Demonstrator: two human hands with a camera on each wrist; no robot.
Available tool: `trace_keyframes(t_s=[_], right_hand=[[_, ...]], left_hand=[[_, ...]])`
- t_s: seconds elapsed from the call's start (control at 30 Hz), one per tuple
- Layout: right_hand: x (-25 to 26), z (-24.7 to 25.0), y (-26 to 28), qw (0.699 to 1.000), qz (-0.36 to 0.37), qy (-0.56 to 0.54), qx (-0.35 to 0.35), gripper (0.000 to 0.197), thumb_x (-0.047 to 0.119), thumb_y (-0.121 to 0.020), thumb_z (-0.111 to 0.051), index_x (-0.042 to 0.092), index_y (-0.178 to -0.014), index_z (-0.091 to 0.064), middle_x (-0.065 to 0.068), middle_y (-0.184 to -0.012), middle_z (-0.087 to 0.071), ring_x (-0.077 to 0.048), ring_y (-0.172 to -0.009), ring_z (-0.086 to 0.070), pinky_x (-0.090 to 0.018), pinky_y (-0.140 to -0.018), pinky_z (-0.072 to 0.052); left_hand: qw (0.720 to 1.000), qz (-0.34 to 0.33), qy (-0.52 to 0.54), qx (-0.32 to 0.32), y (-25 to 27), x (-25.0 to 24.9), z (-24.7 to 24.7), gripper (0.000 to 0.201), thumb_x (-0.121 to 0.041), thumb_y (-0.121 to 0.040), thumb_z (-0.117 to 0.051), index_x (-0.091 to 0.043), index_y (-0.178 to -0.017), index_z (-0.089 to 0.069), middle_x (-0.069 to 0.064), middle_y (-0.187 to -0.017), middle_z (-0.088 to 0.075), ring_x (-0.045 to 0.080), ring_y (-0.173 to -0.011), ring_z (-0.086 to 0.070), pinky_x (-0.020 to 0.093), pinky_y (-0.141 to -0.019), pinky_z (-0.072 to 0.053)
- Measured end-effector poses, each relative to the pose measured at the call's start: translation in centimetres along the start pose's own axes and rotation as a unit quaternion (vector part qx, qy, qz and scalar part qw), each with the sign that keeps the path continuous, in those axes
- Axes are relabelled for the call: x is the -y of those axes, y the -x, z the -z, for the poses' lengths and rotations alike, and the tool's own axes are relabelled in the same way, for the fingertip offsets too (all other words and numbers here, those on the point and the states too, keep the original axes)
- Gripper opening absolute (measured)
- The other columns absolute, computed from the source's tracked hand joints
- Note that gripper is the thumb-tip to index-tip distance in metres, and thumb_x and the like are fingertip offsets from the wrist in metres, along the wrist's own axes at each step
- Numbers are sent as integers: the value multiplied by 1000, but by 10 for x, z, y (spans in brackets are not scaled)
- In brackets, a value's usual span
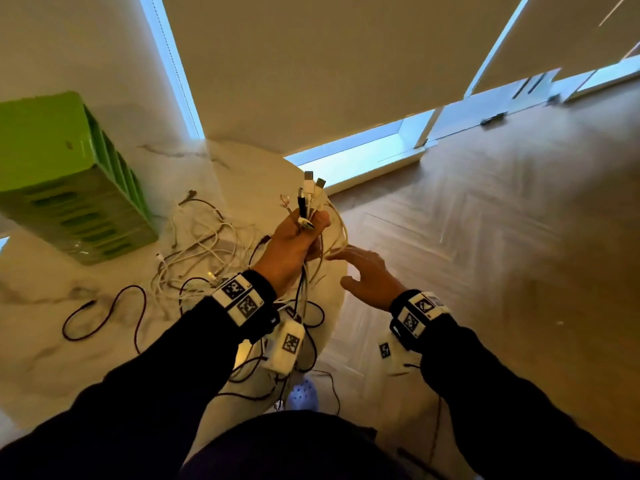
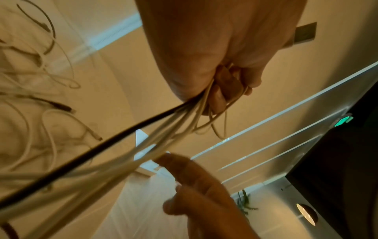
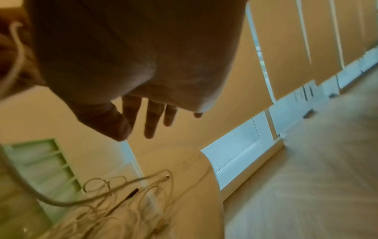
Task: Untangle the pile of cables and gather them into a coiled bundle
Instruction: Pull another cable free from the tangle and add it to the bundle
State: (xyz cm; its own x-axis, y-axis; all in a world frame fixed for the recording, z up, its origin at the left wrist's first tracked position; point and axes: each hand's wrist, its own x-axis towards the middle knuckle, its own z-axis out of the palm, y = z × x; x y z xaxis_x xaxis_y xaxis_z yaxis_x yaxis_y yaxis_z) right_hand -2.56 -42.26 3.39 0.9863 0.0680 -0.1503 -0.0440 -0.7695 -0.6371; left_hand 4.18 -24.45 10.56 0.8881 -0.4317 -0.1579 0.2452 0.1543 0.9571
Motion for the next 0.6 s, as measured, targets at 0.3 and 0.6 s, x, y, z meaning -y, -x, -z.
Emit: trace_keyframes(t_s=[0.3, 0.6], right_hand=[[14, 9, 40, 938, -104, -324, -72, 25, 29, -105, -48, 9, -111, -63, -18, -93, -71, -12, -86, -70, -31, -89, -53], [15, 20, 34, 952, -100, -284, -51, 22, 30, -102, -54, 15, -117, -60, -4, -114, -71, -13, -107, -68, -30, -97, -54]], left_hand=[[996, 19, -74, 36, -14, 19, -41, 19, -16, -98, -63, -13, -82, -54, -12, -48, -43, 5, -45, -38, 18, -49, -42], [998, 30, -60, 17, -21, 26, -52, 11, -18, -93, -69, -10, -95, -63, -16, -51, -55, 0, -45, -47, 21, -52, -40]])
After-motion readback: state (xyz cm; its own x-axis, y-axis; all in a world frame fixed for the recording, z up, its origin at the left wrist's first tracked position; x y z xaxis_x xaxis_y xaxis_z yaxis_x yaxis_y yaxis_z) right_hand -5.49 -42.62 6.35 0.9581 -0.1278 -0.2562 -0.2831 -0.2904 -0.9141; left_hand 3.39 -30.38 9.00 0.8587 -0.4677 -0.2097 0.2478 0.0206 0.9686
